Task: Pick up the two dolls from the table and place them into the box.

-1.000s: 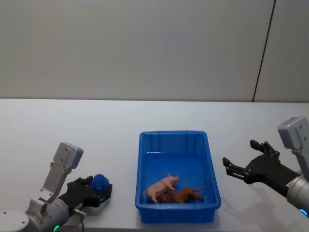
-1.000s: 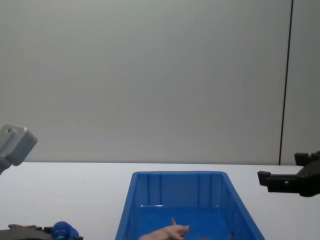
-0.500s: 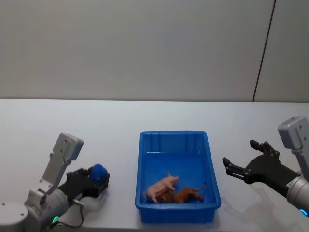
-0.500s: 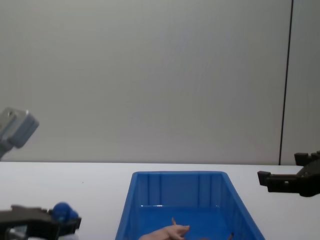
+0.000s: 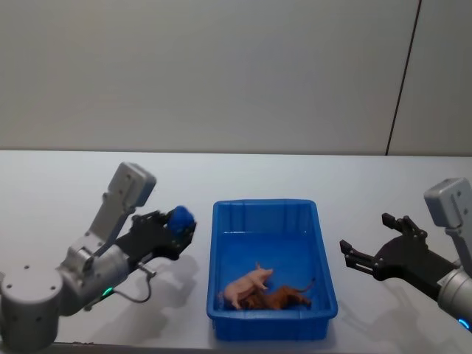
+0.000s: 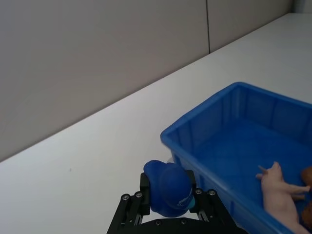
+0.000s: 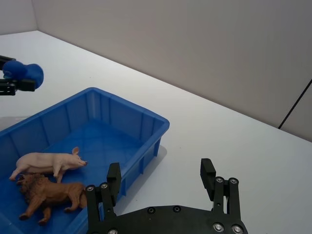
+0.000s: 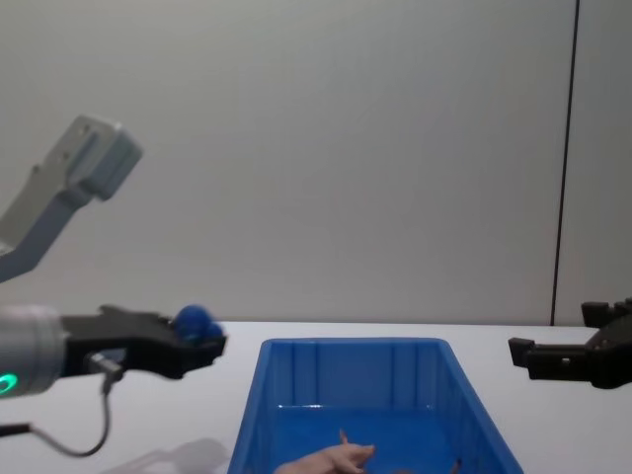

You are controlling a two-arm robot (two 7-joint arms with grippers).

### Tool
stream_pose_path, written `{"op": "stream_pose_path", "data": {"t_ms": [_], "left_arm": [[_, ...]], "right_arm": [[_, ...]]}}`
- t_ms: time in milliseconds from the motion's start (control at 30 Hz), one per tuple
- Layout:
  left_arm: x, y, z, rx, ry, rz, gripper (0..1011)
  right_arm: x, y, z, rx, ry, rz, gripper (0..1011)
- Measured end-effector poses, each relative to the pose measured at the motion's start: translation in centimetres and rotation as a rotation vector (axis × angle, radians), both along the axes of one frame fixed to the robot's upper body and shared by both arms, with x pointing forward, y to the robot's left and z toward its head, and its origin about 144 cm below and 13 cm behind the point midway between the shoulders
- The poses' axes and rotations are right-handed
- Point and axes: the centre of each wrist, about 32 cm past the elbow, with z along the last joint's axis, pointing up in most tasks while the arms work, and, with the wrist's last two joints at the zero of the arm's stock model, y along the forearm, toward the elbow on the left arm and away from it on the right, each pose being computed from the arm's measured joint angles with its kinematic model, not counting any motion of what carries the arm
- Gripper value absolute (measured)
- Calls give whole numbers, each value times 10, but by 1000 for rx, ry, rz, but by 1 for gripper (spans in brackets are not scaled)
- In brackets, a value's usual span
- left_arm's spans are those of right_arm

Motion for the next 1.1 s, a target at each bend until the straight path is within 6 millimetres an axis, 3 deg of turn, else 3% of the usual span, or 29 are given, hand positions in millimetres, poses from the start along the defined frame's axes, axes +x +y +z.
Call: {"op": "stream_pose_path", "data": {"t_ms": [133, 433, 700, 1100], "left_arm": [[11, -8, 5, 2, -32, -48, 425], [42, -35, 15, 11, -129, -184, 759], [61, -53, 20, 17, -190, -251, 968], [67, -67, 27, 22, -268, -281, 1001]], "right_arm": [[0, 0, 0, 0, 0, 0, 1001], [0, 0, 0, 0, 0, 0, 1001], [0, 0, 0, 0, 0, 0, 1001], [0, 0, 0, 0, 0, 0, 1001]]}}
